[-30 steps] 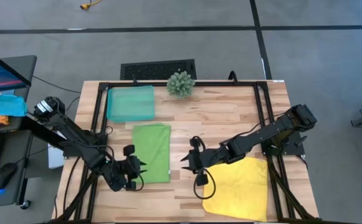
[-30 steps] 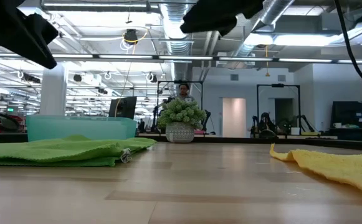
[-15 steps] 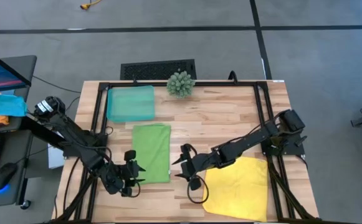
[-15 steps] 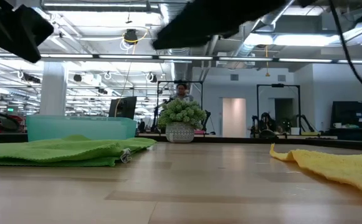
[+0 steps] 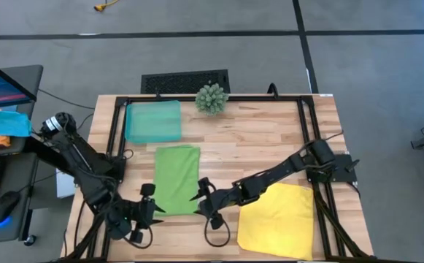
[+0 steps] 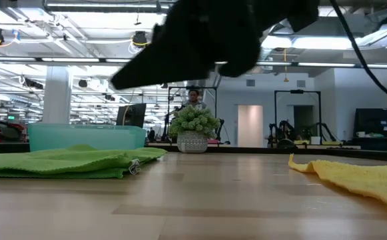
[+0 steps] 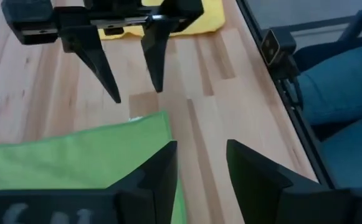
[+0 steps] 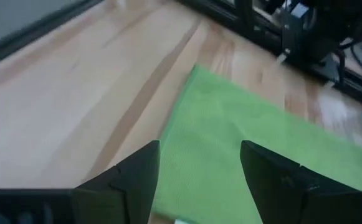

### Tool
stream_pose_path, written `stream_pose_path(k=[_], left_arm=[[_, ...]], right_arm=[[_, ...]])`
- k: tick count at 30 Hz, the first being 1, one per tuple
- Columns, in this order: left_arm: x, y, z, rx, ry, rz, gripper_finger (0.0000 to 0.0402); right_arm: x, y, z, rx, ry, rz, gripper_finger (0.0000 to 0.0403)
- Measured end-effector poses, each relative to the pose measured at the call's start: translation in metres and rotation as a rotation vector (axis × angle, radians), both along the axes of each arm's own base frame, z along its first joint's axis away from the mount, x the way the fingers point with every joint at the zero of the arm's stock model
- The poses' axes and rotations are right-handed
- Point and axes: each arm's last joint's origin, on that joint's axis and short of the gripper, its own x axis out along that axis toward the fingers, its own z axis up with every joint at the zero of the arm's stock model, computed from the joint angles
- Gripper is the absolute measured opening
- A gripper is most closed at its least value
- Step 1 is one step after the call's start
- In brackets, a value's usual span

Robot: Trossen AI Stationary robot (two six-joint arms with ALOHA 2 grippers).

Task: Roll microfiber towels into tight, uniform cylinder then place into a basket
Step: Fold the green towel

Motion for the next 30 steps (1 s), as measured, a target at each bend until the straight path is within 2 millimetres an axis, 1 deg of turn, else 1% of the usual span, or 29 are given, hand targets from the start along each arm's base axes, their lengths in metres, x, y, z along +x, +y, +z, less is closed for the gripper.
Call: stream_pose_path(k=[2, 5, 9, 11, 14, 17, 20, 25, 30], left_arm=[[-0.002, -0.002, -0.006, -0.001, 0.019, 0.008, 0.0119], [-0.002, -0.008, -0.022, 0.024, 0.084, 0.036, 0.0111], [0.008, -0.021, -0.040, 0.067, 0.156, 0.039, 0.0101], [0.015, -0.027, -0.043, 0.101, 0.202, 0.033, 0.0097], [0.024, -0.036, -0.040, 0.185, 0.283, 0.038, 0.0092], [0.030, -0.043, -0.039, 0.283, 0.354, 0.046, 0.0087], [0.033, -0.047, -0.043, 0.323, 0.399, 0.083, 0.0088], [0.035, -0.050, -0.060, 0.329, 0.453, 0.166, 0.0106], [0.034, -0.050, -0.076, 0.327, 0.528, 0.243, 0.0153]], right_arm=[[0.002, 0.001, -0.006, -0.007, 0.013, 0.000, 0.0249], [0.002, 0.001, -0.012, -0.017, 0.039, -0.001, 0.0249], [0.002, -0.003, -0.021, -0.033, 0.078, -0.009, 0.0249], [0.003, -0.003, -0.017, -0.028, 0.062, -0.012, 0.0249], [0.003, -0.003, -0.017, -0.030, 0.068, -0.011, 0.0249], [0.003, -0.002, -0.017, -0.027, 0.060, -0.008, 0.0249], [0.003, -0.002, -0.017, -0.028, 0.063, -0.008, 0.0249], [0.003, -0.002, -0.017, -0.034, 0.062, -0.005, 0.0249], [0.003, -0.003, -0.017, -0.034, 0.061, -0.008, 0.0249]])
